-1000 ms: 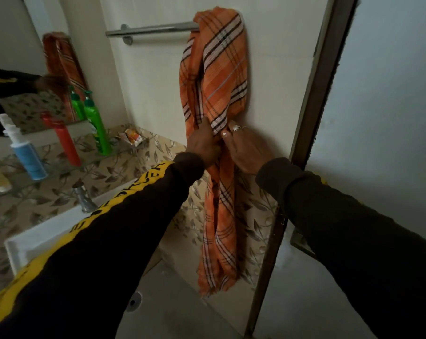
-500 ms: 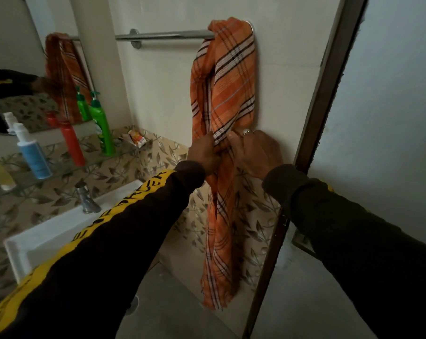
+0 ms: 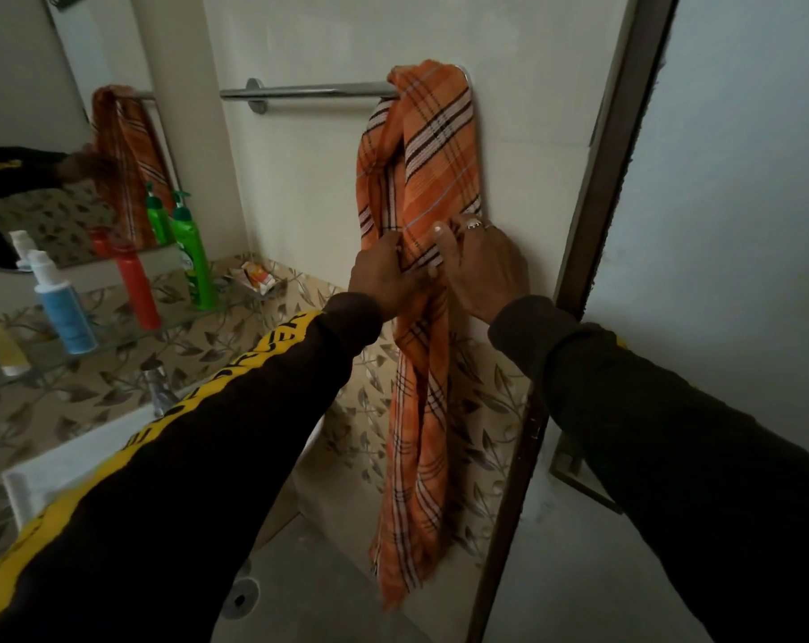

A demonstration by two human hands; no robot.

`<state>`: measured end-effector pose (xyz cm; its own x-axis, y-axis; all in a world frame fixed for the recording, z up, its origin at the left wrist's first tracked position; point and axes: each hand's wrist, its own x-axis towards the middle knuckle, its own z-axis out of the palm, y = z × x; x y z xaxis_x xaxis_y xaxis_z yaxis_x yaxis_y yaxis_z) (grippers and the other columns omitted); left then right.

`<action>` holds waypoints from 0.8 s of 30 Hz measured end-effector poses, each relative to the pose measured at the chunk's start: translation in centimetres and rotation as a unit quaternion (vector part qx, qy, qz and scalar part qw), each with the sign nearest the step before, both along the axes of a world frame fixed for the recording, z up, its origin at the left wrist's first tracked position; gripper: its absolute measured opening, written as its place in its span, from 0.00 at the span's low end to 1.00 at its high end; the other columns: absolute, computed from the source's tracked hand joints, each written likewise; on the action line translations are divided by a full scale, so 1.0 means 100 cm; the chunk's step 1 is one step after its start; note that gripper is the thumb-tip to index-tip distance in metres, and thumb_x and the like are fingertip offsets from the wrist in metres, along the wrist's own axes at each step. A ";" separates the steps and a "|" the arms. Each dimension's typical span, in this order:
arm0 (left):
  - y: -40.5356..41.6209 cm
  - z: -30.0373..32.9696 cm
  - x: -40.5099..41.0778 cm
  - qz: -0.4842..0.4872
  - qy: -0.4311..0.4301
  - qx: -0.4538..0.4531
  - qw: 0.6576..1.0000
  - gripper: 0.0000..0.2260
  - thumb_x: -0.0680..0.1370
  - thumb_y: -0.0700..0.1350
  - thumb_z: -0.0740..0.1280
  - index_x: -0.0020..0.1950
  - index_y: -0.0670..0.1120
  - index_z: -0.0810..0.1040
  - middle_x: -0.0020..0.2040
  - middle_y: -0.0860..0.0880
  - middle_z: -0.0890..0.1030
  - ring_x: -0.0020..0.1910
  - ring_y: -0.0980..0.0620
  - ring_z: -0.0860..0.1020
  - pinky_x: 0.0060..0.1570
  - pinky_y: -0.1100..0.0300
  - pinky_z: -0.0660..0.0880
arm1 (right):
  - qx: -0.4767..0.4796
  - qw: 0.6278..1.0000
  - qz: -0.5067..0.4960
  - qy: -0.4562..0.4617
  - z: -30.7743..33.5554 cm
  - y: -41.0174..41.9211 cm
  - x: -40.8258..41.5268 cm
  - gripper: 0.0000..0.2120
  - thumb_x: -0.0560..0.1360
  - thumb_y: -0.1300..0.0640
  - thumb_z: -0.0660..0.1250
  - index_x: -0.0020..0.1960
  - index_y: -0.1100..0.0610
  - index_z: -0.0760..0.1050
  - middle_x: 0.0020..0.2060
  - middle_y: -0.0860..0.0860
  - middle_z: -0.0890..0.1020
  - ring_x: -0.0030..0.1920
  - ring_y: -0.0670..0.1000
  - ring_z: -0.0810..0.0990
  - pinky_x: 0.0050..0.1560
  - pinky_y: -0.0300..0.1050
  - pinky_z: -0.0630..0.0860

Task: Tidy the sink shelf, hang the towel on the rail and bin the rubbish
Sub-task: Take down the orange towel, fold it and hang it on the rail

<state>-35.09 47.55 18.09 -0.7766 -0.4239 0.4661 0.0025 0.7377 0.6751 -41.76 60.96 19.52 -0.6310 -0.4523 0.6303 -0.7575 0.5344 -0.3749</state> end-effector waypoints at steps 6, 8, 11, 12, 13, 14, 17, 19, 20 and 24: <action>-0.004 -0.002 0.002 0.015 0.013 -0.030 0.999 0.17 0.75 0.48 0.71 0.63 0.46 0.76 0.57 0.47 0.81 0.54 0.48 0.79 0.49 0.61 0.73 | -0.006 1.000 0.006 0.007 0.006 -0.004 -0.006 0.27 0.83 0.39 0.50 0.69 0.57 0.70 0.62 0.58 0.79 0.60 0.59 0.79 0.61 0.59 0.76; -0.003 0.004 0.001 0.009 0.030 -0.012 0.999 0.20 0.75 0.53 0.72 0.63 0.46 0.77 0.57 0.48 0.82 0.52 0.50 0.80 0.52 0.58 0.77 | -0.017 1.000 0.005 -0.001 0.010 -0.008 -0.008 0.27 0.83 0.38 0.50 0.69 0.57 0.71 0.62 0.58 0.78 0.60 0.58 0.78 0.61 0.60 0.76; -0.003 0.022 -0.003 0.023 0.063 -0.013 0.998 0.19 0.74 0.55 0.71 0.61 0.46 0.78 0.55 0.49 0.82 0.50 0.51 0.80 0.52 0.57 0.77 | -0.044 0.999 -0.002 -0.015 0.018 -0.013 -0.011 0.27 0.83 0.38 0.51 0.69 0.57 0.71 0.63 0.57 0.78 0.62 0.57 0.77 0.63 0.59 0.76; -0.004 0.027 -0.006 0.027 0.068 -0.017 0.997 0.19 0.74 0.55 0.71 0.61 0.46 0.78 0.55 0.49 0.82 0.51 0.51 0.80 0.52 0.57 0.77 | -0.053 0.998 0.001 -0.022 0.020 -0.014 -0.011 0.27 0.83 0.39 0.51 0.69 0.57 0.71 0.63 0.56 0.78 0.62 0.57 0.77 0.63 0.59 0.75; -0.003 0.032 -0.008 0.026 0.068 -0.015 0.997 0.20 0.74 0.55 0.72 0.62 0.46 0.78 0.56 0.49 0.82 0.52 0.51 0.80 0.51 0.59 0.76 | -0.063 0.997 0.008 -0.030 0.021 -0.016 -0.012 0.26 0.83 0.39 0.52 0.69 0.57 0.71 0.62 0.56 0.79 0.62 0.56 0.78 0.64 0.58 0.75; -0.003 0.034 -0.011 0.023 0.065 -0.011 0.998 0.20 0.74 0.54 0.72 0.63 0.46 0.77 0.57 0.49 0.82 0.53 0.51 0.79 0.51 0.61 0.75 | -0.073 0.996 0.018 -0.038 0.022 -0.017 -0.013 0.25 0.84 0.41 0.52 0.69 0.57 0.72 0.61 0.56 0.80 0.61 0.56 0.78 0.63 0.58 0.75; -0.001 0.034 -0.019 0.029 0.056 -0.013 0.998 0.23 0.74 0.53 0.72 0.65 0.44 0.75 0.61 0.46 0.80 0.58 0.48 0.78 0.55 0.60 0.73 | -0.079 0.994 0.050 -0.057 0.024 -0.019 -0.014 0.22 0.85 0.45 0.52 0.68 0.58 0.72 0.55 0.55 0.83 0.57 0.55 0.81 0.62 0.57 0.76; 0.001 0.031 -0.022 0.042 0.063 -0.003 0.997 0.24 0.74 0.52 0.72 0.66 0.44 0.73 0.62 0.44 0.79 0.60 0.45 0.77 0.58 0.58 0.72 | -0.072 0.993 0.071 -0.064 0.023 -0.020 -0.014 0.21 0.85 0.47 0.52 0.69 0.59 0.72 0.57 0.57 0.83 0.58 0.56 0.81 0.62 0.58 0.76; 0.002 0.029 -0.024 0.046 0.070 0.007 0.997 0.24 0.74 0.52 0.72 0.67 0.44 0.72 0.62 0.44 0.79 0.60 0.44 0.77 0.57 0.60 0.71 | -0.067 0.993 0.076 -0.065 0.022 -0.021 -0.014 0.21 0.85 0.48 0.52 0.70 0.59 0.71 0.59 0.58 0.82 0.59 0.58 0.81 0.63 0.59 0.76; 0.003 0.026 -0.026 0.044 0.081 0.026 0.995 0.23 0.75 0.50 0.71 0.67 0.46 0.72 0.63 0.44 0.78 0.60 0.45 0.77 0.54 0.64 0.68 | -0.062 0.992 0.091 -0.066 0.018 -0.020 -0.014 0.21 0.85 0.49 0.53 0.71 0.59 0.70 0.61 0.60 0.81 0.61 0.59 0.80 0.63 0.60 0.75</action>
<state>-37.69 47.90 20.68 -0.6512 -0.5147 0.5577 0.0513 0.7033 0.7090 -43.21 58.94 21.28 -0.6268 -0.4903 0.6056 -0.7772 0.3380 -0.5308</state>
